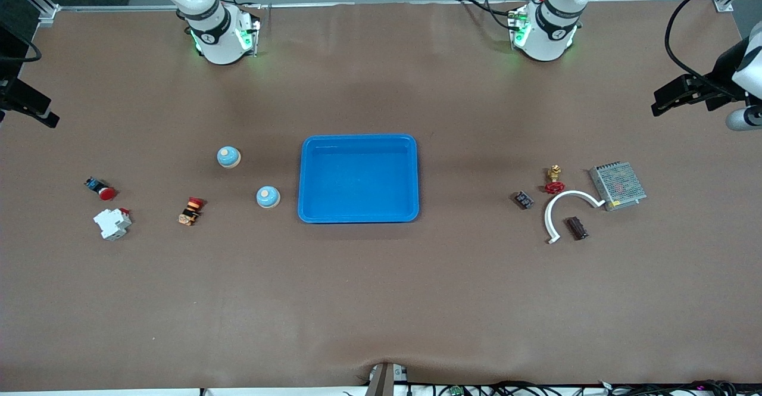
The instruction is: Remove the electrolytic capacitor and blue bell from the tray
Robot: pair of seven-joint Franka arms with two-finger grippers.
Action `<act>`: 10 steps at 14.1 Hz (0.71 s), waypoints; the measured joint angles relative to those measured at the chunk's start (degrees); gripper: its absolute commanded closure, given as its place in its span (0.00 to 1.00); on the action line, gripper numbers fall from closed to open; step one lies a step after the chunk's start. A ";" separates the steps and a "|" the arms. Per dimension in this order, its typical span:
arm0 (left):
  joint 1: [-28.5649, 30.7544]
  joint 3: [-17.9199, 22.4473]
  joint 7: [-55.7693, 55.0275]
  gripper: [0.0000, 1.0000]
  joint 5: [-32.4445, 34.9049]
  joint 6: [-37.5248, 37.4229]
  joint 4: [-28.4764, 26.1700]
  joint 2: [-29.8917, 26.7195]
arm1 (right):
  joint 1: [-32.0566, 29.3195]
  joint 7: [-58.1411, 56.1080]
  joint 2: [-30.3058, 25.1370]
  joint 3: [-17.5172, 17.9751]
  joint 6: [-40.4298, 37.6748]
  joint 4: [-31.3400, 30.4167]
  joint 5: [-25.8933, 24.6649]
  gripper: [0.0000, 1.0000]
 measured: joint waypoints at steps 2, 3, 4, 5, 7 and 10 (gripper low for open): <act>0.00 0.00 0.13 0.00 0.04 0.00 0.33 -0.64 | 0.01 -0.01 0.81 0.14 0.14 0.90 0.00 0.00; 0.01 0.00 0.39 0.00 0.04 0.00 0.38 -1.06 | 0.02 -0.02 1.27 0.23 0.21 1.38 0.00 0.00; 0.01 0.00 0.87 0.00 0.04 0.00 0.38 -1.48 | 0.03 -0.02 1.72 0.29 0.25 1.90 0.00 0.00; 0.00 -0.01 1.08 0.00 0.04 0.03 0.32 -1.78 | 0.03 -0.02 2.04 0.32 0.26 2.25 0.00 0.00; 0.00 -0.13 1.14 0.00 0.04 0.50 -0.45 -2.28 | 0.03 -0.02 2.32 0.33 0.26 2.59 0.00 0.00; -0.02 -0.36 1.14 0.00 0.04 2.87 -4.19 -4.22 | 0.03 -0.02 2.35 0.33 0.25 2.69 0.00 0.00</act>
